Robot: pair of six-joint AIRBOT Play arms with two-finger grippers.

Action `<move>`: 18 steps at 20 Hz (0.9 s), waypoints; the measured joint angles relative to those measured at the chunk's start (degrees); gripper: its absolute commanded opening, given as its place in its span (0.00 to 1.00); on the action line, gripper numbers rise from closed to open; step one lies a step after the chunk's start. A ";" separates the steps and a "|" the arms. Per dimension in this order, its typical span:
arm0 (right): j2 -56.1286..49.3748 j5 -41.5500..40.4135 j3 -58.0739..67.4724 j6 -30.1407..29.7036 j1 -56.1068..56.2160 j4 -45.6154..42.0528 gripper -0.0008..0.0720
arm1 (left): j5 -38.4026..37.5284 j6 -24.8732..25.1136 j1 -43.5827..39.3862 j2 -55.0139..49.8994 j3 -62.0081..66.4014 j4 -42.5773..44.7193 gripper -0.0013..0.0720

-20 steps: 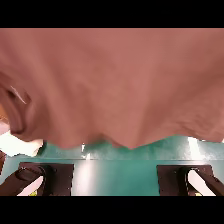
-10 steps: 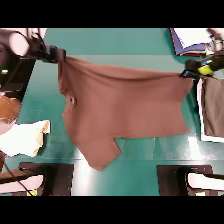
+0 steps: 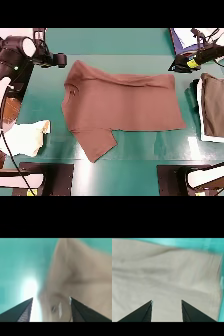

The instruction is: Fold the shirts.

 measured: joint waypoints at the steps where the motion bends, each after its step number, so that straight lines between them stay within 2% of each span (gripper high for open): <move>1: 1.40 1.18 -1.42 -1.11 -0.76 2.08 0.57 | -2.84 0.44 0.35 1.05 -0.83 0.02 0.77; 4: 7.58 2.75 -9.73 -4.20 -3.34 7.96 0.57 | -9.14 1.05 0.76 6.62 -8.61 0.00 0.77; 9: 19.12 1.84 -24.98 -7.67 -5.25 13.77 0.57 | -10.05 -1.38 1.05 21.44 -32.46 -4.96 0.77; 13: 25.88 -0.28 -32.57 -8.90 -5.64 16.41 0.57 | -6.75 -3.74 1.07 30.80 -49.05 -11.80 0.77; 18: 30.27 -1.64 -35.52 -9.49 -5.73 17.64 0.57 | 1.66 -5.22 1.07 34.38 -61.86 -22.18 0.77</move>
